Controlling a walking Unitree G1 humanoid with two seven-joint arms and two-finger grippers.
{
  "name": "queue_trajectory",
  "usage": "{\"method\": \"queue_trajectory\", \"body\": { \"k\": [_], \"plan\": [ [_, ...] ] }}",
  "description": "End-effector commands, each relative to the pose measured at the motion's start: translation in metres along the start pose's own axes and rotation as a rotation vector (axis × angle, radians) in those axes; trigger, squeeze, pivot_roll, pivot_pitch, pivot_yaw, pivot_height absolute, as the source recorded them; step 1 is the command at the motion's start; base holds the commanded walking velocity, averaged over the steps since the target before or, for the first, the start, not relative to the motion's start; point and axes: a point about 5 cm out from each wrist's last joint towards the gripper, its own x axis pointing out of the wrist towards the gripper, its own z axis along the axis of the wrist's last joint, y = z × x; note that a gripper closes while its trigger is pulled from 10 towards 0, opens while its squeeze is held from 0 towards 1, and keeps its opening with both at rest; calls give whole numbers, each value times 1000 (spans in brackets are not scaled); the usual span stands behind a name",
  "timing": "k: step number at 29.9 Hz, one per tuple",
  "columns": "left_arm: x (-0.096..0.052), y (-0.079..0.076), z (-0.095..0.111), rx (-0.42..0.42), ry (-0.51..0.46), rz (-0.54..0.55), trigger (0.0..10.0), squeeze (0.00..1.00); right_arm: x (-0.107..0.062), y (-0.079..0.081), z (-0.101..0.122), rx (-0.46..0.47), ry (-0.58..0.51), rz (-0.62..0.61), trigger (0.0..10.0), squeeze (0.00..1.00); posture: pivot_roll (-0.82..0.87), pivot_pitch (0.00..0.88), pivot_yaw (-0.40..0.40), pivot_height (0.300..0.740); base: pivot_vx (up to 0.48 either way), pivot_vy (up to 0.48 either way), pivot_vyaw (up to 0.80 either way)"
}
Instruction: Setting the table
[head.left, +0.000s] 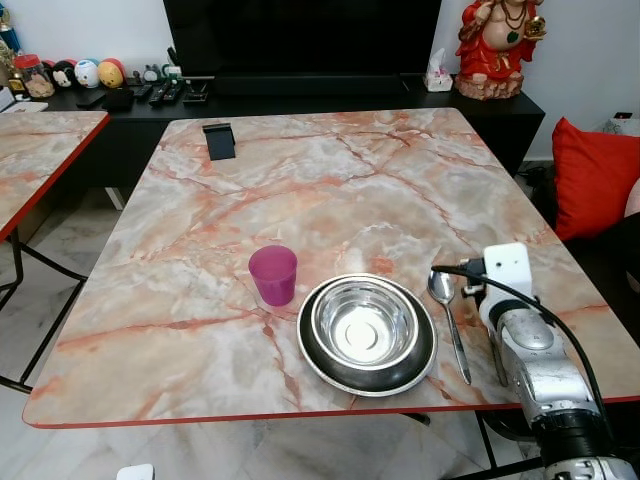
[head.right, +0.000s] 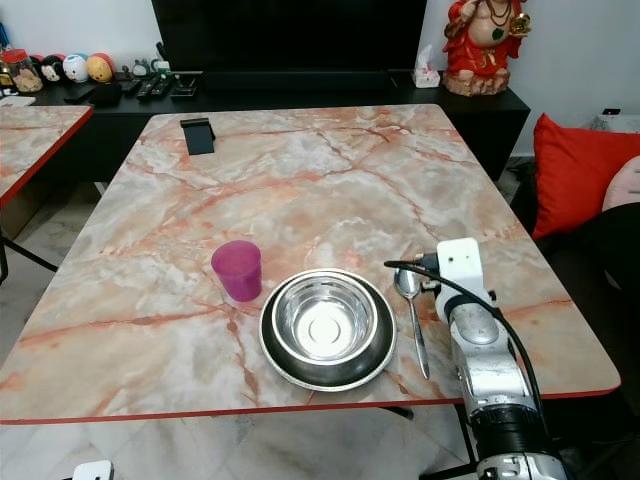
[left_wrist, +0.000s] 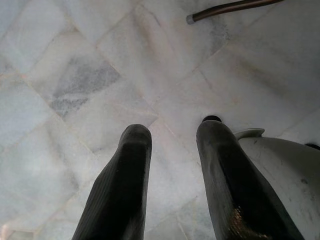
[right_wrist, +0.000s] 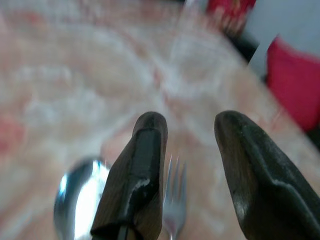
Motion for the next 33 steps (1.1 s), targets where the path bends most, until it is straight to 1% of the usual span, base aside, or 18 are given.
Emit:
{"method": "queue_trajectory", "body": {
  "k": [1, 2, 3, 6, 10, 13, 15, 17, 25, 30, 33],
  "plan": [
    [-1, 3, -5, 6, 13, 6, 10000, 0, -4, -6, 6, 6, -81, -54, 10000, 0, -41, 0, 23, 740, 0, 0, 0],
    [-2, 3, -5, 4, 13, 8, 10000, 0, -9, -12, 8, 22, -120, -104, 10000, 0, -39, 0, 23, 740, 0, 0, 0],
    [-2, 3, -5, 4, 13, 8, 10000, 0, -12, -15, 10, 21, -150, -126, 10000, 0, -45, 0, 25, 740, 0, 0, 0],
    [-2, 3, -6, 7, 15, 10, 10000, 0, -20, -20, 12, -1, -202, -163, 10000, 0, -51, 0, 27, 740, 0, 0, 0],
    [-2, 4, -6, 4, 11, 13, 10000, 0, -32, -28, 4, 23, -217, -209, 10000, 0, -56, 0, 31, 740, 0, 0, 0],
    [-2, 4, -7, 7, 10, 13, 10000, 0, -37, -27, -1, 46, -218, -214, 10000, 0, -62, 0, 36, 740, 0, 0, 0],
    [-2, 4, -7, 10, 10, 13, 10000, 0, -37, -25, -3, 65, -214, -211, 10000, 0, -62, 0, 35, 740, 0, 0, 0],
    [-2, 4, -7, 13, 11, 12, 10000, 0, -37, -23, -2, 63, -219, -209, 10000, 0, -61, 0, 35, 740, 0, 0, 0],
    [-3, 4, -7, 15, 10, 13, 10000, 0, -31, -19, 4, 84, -227, -206, 10000, 0, -57, 0, 33, 740, 0, 0, 0],
    [-2, 4, -7, 14, 11, 13, 10000, 0, -29, -18, 7, 64, -237, -195, 10000, 0, -49, 0, 26, 740, 0, 0, 0],
    [-2, 4, -6, 10, 10, 14, 10000, 0, -29, -18, 8, 56, -238, -190, 10000, 0, -49, 0, 24, 740, 0, 0, 713]
  ]
}}
